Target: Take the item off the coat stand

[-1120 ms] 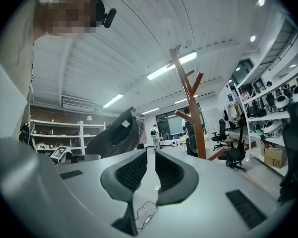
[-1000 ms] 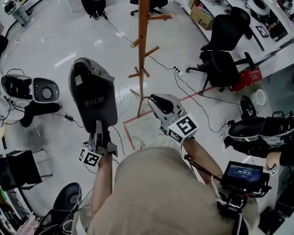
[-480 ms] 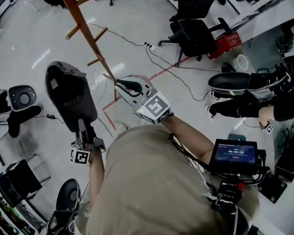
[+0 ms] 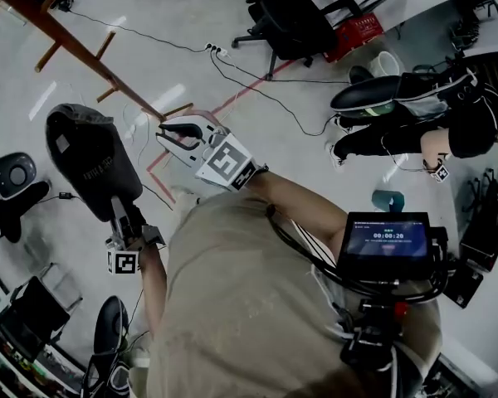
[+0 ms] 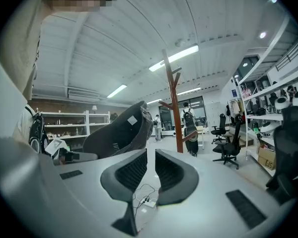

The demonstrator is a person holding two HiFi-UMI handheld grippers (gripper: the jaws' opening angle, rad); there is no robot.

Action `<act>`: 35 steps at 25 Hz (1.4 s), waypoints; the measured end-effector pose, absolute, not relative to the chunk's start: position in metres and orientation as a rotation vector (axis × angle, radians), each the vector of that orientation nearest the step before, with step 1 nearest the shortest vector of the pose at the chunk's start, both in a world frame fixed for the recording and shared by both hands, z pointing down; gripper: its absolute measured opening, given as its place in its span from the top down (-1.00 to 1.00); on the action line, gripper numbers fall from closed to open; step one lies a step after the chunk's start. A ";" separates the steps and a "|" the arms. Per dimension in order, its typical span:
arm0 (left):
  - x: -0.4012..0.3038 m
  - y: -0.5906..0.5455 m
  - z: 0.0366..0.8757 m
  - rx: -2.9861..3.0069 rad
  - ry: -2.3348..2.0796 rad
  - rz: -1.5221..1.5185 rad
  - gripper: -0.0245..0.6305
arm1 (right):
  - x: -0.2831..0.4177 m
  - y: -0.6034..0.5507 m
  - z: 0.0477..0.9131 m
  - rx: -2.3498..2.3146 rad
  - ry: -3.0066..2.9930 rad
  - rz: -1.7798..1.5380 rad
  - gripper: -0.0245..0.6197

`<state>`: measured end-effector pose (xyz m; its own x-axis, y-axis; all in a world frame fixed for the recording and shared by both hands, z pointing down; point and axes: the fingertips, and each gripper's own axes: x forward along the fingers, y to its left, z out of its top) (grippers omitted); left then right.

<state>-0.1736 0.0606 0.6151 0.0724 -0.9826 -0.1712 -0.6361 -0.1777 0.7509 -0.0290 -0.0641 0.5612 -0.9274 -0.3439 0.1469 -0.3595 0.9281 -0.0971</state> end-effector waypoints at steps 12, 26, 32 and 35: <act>-0.087 0.087 0.623 1.801 -1.670 -0.841 0.82 | 0.057 -0.044 0.566 0.489 -3.030 0.290 0.75; -0.132 0.090 0.628 1.686 -1.776 -0.915 0.82 | 0.055 -0.065 0.598 0.492 -2.987 0.304 0.52; -0.152 0.091 0.627 1.692 -1.645 -0.990 0.82 | 0.031 -0.064 0.580 0.525 -3.031 0.207 0.52; -0.174 0.098 0.628 1.668 -1.559 -1.052 0.82 | 0.010 -0.051 0.572 0.563 -3.047 0.203 0.52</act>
